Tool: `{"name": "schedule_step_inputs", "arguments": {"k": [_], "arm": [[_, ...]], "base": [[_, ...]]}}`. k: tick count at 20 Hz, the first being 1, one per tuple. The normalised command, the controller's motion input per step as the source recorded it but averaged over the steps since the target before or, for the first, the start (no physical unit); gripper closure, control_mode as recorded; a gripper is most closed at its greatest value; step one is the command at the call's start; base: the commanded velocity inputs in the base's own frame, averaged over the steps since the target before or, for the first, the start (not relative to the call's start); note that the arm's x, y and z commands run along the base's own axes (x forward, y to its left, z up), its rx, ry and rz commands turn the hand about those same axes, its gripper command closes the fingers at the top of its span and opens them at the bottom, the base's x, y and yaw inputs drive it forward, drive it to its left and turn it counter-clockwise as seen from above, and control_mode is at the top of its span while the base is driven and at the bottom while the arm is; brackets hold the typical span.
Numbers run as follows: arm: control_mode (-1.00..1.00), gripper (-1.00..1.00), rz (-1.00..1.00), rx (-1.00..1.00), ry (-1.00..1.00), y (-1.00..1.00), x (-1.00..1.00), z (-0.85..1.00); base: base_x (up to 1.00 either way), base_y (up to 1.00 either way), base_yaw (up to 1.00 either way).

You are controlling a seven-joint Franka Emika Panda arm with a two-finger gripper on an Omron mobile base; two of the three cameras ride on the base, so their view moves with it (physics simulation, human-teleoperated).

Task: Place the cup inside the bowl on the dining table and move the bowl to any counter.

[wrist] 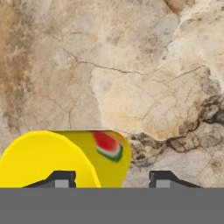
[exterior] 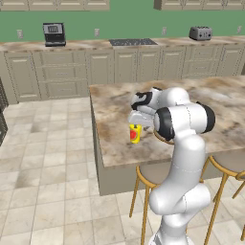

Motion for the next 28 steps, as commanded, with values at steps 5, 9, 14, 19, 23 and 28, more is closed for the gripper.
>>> {"name": "schedule_step_inputs", "arguments": {"k": [5,9,14,19,23,28], "arm": [[-1.00,1.00,0.00,0.00,0.00,0.00,0.00,0.00],[-1.00,1.00,0.00,0.00,0.00,0.00,0.00,0.00],[-1.00,1.00,0.00,0.00,0.00,0.00,0.00,0.03],[-1.00,1.00,0.02,0.00,0.00,0.00,-0.03,0.39],[-1.00,1.00,0.01,0.00,0.00,-0.01,-0.04,0.36],[-1.00,1.00,0.00,0.00,0.00,-0.11,-0.21,0.25]], "base": [[0.00,0.00,0.00],[0.00,0.00,0.00],[0.00,0.00,0.00],[0.00,0.00,0.00],[0.00,0.00,0.00],[0.00,0.00,0.00]]}}
